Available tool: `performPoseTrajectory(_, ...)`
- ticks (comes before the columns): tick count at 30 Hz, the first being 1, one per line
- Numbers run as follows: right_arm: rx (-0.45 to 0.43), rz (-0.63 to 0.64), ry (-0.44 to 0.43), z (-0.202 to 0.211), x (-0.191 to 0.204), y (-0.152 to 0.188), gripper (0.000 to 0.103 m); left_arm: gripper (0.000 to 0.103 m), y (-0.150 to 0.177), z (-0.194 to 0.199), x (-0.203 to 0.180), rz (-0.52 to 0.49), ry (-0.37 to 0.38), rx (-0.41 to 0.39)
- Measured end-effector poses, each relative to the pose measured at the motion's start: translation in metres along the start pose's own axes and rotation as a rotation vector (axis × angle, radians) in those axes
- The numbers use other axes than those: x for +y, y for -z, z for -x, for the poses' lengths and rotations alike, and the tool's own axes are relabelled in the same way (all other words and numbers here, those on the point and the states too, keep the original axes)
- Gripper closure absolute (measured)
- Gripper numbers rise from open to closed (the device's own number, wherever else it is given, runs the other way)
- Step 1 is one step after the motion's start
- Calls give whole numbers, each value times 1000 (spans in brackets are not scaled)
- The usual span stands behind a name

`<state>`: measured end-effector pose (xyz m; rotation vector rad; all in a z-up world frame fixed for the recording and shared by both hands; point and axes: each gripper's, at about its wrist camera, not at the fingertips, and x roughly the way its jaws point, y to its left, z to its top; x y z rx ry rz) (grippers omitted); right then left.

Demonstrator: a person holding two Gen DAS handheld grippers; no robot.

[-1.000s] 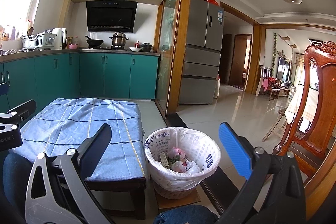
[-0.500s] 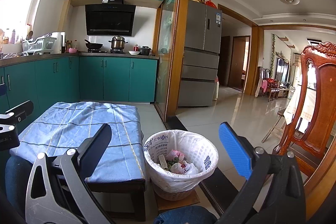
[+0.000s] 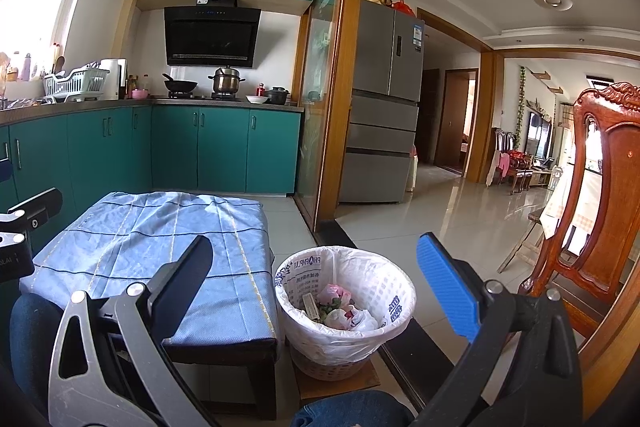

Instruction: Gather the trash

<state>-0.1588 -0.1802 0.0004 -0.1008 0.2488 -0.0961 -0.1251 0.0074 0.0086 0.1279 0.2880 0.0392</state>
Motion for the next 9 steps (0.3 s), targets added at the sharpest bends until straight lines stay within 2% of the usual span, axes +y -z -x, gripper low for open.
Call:
performPoseTrajectory(2,11,-1,-5,-3,1,2,3,3,1,-3,-1,-3,3,11)
performPoseTrajectory(5,44,-1,-20,-12,2,5,3,3,7,-23,0,-9,6,72)
performPoseTrajectory(9,92,-6,-104,-26,8,8,3,3,18,-71,9,-37,-63,143)
